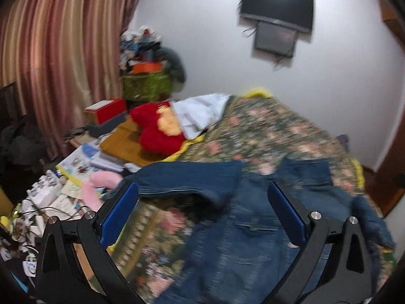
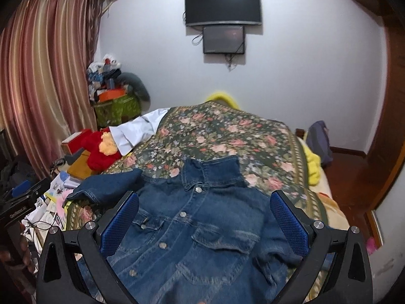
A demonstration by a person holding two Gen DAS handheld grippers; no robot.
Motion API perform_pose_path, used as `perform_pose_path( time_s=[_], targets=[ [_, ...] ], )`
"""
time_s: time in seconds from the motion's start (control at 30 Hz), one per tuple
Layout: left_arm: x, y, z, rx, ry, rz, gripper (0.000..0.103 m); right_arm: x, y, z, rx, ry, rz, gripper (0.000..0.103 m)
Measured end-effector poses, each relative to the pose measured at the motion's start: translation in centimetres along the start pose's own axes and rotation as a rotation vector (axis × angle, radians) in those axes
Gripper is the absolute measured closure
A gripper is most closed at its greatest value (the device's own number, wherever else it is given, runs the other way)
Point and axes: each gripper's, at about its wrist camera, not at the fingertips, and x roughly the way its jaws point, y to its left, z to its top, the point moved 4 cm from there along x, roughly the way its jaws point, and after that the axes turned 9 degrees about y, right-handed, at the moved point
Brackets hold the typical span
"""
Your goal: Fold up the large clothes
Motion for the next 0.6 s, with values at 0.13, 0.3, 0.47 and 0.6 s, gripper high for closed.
perform_pose_path(
  time_s=[0.13,0.3,0.47,0.6],
  targets=[
    [4.2,2.5,0.2,-0.017,0.107,0.031,0.0,4.7,0.6,1.7,-0.032,0.051,-0.018,0.0],
    [10.2,4.8,-0.5,-0.127,0.281,-0.064,0.0,11.0,1.9,2.5,-0.128,0.141,-0.04,0.0],
    [14.3,5.6,-1.4,-0.255,0.39,-0.187,0.0,17.8,2.8,1.2,-0.165,0.296,0.006,0.0],
    [16.7,6.2,-1.2,-0.368,0.431,-0.28,0.004,22.6,3.1,-0.8,-0.142,0.436,0.041,0.0]
  ],
)
